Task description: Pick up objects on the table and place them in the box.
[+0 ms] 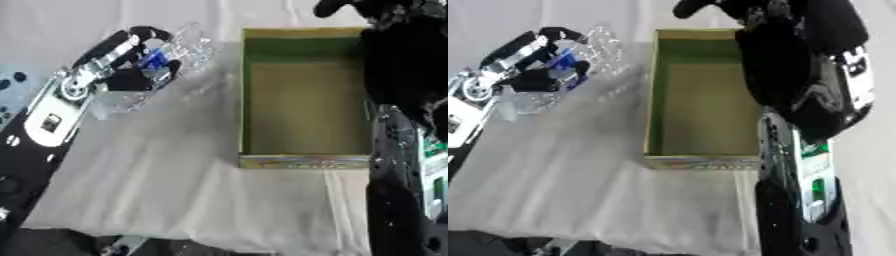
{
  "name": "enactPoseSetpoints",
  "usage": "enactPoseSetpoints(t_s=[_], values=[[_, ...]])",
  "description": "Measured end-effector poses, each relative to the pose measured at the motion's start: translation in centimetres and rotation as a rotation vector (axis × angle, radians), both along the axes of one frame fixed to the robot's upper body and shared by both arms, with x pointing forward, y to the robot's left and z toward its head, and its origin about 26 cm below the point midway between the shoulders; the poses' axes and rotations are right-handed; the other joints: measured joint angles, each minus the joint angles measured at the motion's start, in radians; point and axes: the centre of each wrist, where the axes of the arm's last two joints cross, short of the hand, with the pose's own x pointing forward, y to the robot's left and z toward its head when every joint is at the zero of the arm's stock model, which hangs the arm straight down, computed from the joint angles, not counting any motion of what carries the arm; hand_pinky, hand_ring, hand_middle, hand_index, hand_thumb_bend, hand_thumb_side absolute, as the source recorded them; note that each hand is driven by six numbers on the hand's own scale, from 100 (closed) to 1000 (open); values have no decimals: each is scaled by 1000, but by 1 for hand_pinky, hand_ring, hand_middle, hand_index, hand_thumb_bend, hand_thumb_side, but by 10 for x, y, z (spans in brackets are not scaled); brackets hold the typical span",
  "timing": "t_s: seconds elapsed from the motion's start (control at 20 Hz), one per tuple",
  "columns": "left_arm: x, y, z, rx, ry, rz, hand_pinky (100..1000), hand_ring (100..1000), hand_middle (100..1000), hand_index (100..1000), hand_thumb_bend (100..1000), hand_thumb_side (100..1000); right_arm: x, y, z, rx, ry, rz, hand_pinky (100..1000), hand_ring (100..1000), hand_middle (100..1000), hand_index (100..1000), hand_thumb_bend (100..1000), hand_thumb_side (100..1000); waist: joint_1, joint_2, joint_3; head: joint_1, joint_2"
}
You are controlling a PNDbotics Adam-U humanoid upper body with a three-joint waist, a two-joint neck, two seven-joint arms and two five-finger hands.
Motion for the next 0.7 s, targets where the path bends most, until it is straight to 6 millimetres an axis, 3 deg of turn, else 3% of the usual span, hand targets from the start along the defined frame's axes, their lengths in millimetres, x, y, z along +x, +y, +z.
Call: enactPoseSetpoints(t_s=[0.05,0.1,0.25,0.5,0.7], values=[[1,-1,5,-6,-13,-6,100,238,793,513,100,648,0,0,-1,-1,3,-3,608,727,856,825,100,1000,0,-5,1,0,0],[2,-2,11,-11,-26,-12,100,238,794,513,100,591,0,-1,-2,-2,7,-5,608,727,855,825,100,1000,0,-8,1,0,-1],[5,-2,28,-19,-54,-26,100,239,797,515,100,572,0,-1,-6,-2,18,-10,608,727,855,825,100,1000,6,-16,0,0,-7],[10,-10,55,-17,-92,-61,100,239,799,517,100,559,0,-1,-10,3,38,-19,608,727,855,825,100,1000,16,-29,-12,3,-9],[17,-21,63,-10,-92,-96,100,240,799,517,100,567,-1,-2,-12,5,50,-26,607,727,854,824,100,1000,22,-39,-35,10,-16]])
